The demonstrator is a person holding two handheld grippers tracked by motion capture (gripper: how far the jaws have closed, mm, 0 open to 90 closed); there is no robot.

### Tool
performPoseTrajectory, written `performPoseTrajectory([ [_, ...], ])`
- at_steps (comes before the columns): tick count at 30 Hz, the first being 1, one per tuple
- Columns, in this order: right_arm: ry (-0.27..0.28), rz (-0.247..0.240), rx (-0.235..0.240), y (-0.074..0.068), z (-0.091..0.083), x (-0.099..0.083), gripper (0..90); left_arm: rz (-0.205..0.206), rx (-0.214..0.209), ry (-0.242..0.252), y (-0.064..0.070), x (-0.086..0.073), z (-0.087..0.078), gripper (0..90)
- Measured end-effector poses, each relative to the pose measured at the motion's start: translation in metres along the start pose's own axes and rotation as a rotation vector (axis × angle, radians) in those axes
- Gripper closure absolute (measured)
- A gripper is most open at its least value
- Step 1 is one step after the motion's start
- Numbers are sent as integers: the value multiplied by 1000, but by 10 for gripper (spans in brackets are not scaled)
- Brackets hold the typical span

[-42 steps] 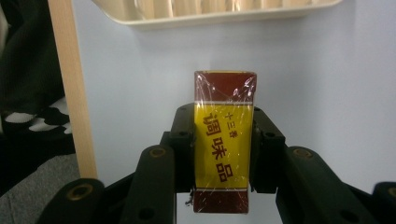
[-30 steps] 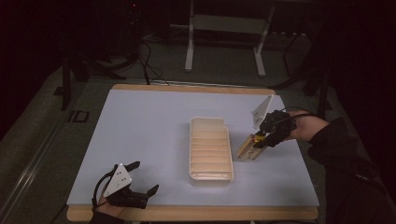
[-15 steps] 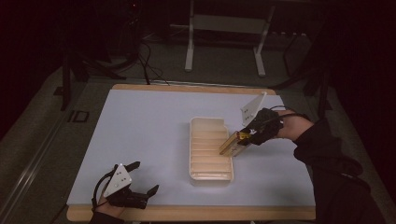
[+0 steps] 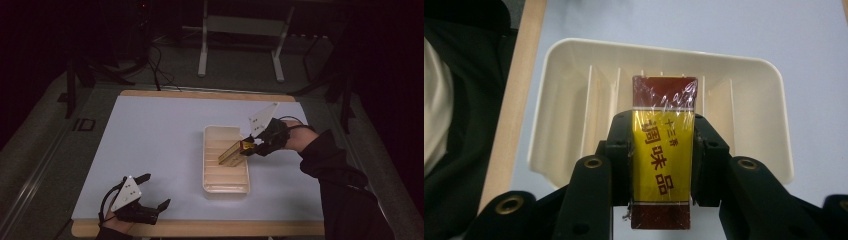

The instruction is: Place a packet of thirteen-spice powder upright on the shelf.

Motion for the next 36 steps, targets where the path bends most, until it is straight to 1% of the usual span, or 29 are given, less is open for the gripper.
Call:
performPoseTrajectory([
  [1,1,-6,-6,0,3,0,677,0,-1,0,0,0,0,0],
  [4,11,-3,-10,2,7,-1,677,0,-2,0,0,0,0,0],
  [11,23,-8,-3,1,11,-3,676,1,-6,-4,0,-1,1,0],
  [13,16,-6,4,1,12,-4,677,1,-6,-5,0,-1,1,0],
  [15,11,-18,1,0,13,-5,677,1,-7,-6,0,-1,1,0],
  [18,5,-11,11,-1,15,-7,677,0,-6,-6,0,-1,1,0],
  [21,5,-8,10,-1,16,-8,676,0,-6,-6,0,-1,1,0],
  [23,-8,-3,14,-1,19,-8,676,0,-7,-9,0,-1,1,0],
  [24,-7,-6,15,-1,19,-8,676,1,-8,-9,0,-1,1,0],
  [27,-26,9,18,0,26,-9,675,1,-8,-9,0,-1,1,0],
  [31,-81,20,27,1,40,-13,675,2,-9,-10,0,-1,1,0],
  [36,-106,31,40,3,57,-13,675,0,-10,-11,-1,-1,1,0],
])
Point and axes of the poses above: each handheld gripper's, and its own axes: z roughly forward along the jaws, x roughly out of its top, y roughly to its right, the point moved 4 cm from there along z, roughly forward along the jaws, and after that the axes turned 2 degrees about -x, right-handed, at the moved point
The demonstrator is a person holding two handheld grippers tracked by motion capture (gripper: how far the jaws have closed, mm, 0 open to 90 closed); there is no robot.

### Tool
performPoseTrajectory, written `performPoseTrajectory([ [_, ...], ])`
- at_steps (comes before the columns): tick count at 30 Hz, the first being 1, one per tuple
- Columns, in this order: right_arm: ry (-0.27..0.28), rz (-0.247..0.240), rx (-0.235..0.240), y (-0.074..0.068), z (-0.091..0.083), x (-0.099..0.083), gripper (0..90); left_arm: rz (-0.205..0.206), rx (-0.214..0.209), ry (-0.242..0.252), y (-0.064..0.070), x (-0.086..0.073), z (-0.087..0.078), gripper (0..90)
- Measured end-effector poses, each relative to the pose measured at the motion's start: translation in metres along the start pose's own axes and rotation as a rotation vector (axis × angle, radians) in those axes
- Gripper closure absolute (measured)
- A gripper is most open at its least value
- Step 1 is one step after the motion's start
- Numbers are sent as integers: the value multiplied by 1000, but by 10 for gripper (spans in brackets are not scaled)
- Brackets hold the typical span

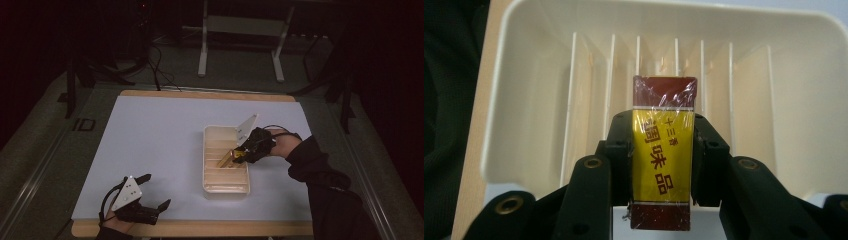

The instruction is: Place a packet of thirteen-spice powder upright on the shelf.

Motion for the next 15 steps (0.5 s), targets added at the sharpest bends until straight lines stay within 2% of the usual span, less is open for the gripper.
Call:
performPoseTrajectory([
  [4,-13,21,12,3,10,2,674,1,-3,0,0,0,0,0],
  [6,8,37,18,5,12,4,674,1,-3,-1,0,0,0,0],
  [15,76,57,10,4,22,11,672,3,-5,0,1,0,0,0],
])
Point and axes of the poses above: each handheld gripper's, and its own axes: z roughly forward along the jaws, x roughly out of its top, y roughly to its right, the point moved 4 cm from there along z, roughly forward along the jaws, and after that the axes turned 2 degrees about -x, right-handed, at the moved point
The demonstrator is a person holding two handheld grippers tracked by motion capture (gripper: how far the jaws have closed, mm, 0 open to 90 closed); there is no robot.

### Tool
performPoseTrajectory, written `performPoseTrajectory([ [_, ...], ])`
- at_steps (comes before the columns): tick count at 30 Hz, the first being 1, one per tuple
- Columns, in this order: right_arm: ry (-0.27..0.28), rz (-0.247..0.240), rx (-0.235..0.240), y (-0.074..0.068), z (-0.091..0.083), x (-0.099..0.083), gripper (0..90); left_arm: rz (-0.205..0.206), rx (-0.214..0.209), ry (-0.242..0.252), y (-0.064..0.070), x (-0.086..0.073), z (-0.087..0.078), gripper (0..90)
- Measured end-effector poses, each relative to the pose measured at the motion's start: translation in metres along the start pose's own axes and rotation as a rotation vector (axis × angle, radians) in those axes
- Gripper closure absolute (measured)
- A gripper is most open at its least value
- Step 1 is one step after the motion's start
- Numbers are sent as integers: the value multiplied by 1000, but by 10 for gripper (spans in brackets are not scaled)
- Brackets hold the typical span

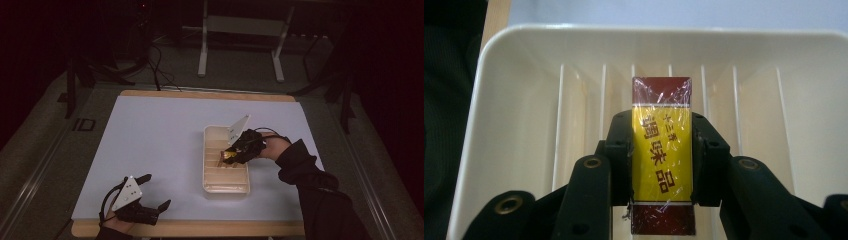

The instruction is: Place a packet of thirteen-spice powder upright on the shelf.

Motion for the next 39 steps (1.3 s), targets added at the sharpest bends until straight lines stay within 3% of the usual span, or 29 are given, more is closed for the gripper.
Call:
performPoseTrajectory([
  [5,58,27,2,0,7,1,664,1,1,0,0,0,0,0],
  [10,54,20,-5,0,6,-1,637,1,0,0,0,0,0,0],
  [14,31,10,-21,-1,5,-3,544,1,1,-1,0,0,0,0],
  [19,53,23,-27,-1,-2,-3,495,1,1,-3,0,0,0,0],
  [23,91,69,-70,1,-21,-4,317,-1,1,-1,0,0,0,0],
  [31,117,172,-110,3,-40,-17,132,-2,1,-1,0,0,0,0],
  [35,125,209,-111,4,-45,-25,132,-2,0,-1,0,0,0,0],
  [36,143,225,-146,4,-49,-31,132,-2,-1,0,0,0,0,0],
  [39,184,263,-169,2,-56,-42,131,-3,-2,-1,0,0,0,0],
])
Point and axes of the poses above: each handheld gripper's, and its own axes: z roughly forward along the jaws, x roughly out of its top, y roughly to its right, the point moved 4 cm from there along z, roughly forward along the jaws, and after that the axes turned 2 degrees about -x, right-handed, at the moved point
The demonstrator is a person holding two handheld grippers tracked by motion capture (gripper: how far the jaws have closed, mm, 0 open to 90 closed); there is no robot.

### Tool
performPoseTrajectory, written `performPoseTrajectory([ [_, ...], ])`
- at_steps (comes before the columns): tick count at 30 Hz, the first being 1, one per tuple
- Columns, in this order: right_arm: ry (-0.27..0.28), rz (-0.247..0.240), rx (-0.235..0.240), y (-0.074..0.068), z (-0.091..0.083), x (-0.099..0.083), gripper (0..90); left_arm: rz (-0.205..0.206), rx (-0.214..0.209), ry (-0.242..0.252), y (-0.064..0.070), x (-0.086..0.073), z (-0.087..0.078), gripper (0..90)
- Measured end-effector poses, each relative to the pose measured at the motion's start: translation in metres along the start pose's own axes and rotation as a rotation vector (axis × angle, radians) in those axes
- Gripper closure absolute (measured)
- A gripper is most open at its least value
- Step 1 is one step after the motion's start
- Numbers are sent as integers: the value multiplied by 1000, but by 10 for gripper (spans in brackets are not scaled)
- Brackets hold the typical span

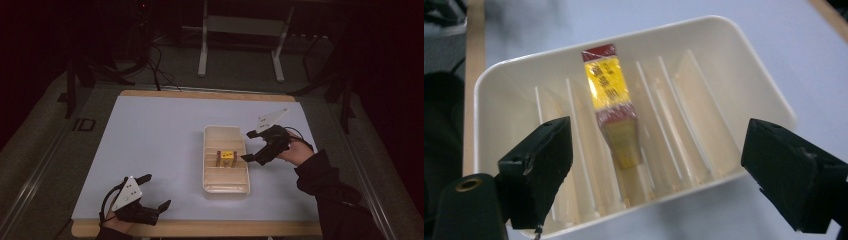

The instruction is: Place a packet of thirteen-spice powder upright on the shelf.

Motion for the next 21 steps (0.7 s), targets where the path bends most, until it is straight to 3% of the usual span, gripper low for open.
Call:
performPoseTrajectory([
  [3,12,20,-17,2,-4,-8,130,-1,1,0,0,0,0,0],
  [4,16,28,-48,3,-9,-16,129,-2,1,0,0,0,0,0],
  [8,33,61,-83,6,-18,-27,129,-3,1,0,0,0,1,0],
  [15,81,177,-225,10,-35,-58,133,-4,1,0,0,0,1,0],
  [21,115,260,-301,7,-46,-79,133,-5,1,-1,0,0,1,0],
])
Point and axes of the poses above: each handheld gripper's, and its own axes: z roughly forward along the jaws, x roughly out of its top, y roughly to its right, the point moved 4 cm from there along z, roughly forward along the jaws, and after that the axes turned 2 degrees about -x, right-handed, at the moved point
